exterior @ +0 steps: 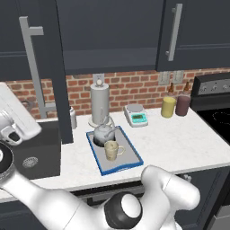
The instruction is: Pick the kettle from the counter and place it on the tray. Then pick the mug from the cabinet and place it on the tray. Then close the cabinet doors.
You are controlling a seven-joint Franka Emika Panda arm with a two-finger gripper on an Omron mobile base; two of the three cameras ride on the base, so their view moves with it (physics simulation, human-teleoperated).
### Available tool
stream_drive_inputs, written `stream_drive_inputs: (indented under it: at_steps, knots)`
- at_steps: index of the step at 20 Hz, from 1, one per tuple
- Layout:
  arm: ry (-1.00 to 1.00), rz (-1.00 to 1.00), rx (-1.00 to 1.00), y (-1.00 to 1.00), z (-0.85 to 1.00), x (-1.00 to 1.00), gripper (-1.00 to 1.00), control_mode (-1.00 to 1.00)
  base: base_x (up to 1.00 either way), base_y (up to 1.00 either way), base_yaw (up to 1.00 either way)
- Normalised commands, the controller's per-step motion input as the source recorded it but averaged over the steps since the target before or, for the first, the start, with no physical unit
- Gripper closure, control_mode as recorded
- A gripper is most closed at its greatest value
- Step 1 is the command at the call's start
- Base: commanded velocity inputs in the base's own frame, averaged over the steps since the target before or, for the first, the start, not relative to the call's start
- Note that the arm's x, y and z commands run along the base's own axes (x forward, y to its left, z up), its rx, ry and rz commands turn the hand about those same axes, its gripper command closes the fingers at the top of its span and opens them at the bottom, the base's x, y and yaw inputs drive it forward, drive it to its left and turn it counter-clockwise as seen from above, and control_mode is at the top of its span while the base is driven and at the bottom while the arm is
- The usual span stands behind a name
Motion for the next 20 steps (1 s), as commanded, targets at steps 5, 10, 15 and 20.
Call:
stream_drive_inputs:
  at_steps: [5, 10, 15, 20]
  knots:
    - [0.00, -0.15, -0.10, -1.00, 0.16, -0.04, 1.00, -1.00, 0.00, 0.00, 0.00]
    - [0.00, -0.09, -0.14, -1.00, 0.04, -0.11, 1.00, -1.00, 0.00, 0.00, 0.00]
    - [0.00, -0.04, -0.15, -1.00, 0.00, -0.02, 1.00, -1.00, 0.00, 0.00, 0.00]
    - [0.00, -0.01, -0.13, -1.00, 0.00, 0.00, 1.00, -1.00, 0.00, 0.00, 0.00]
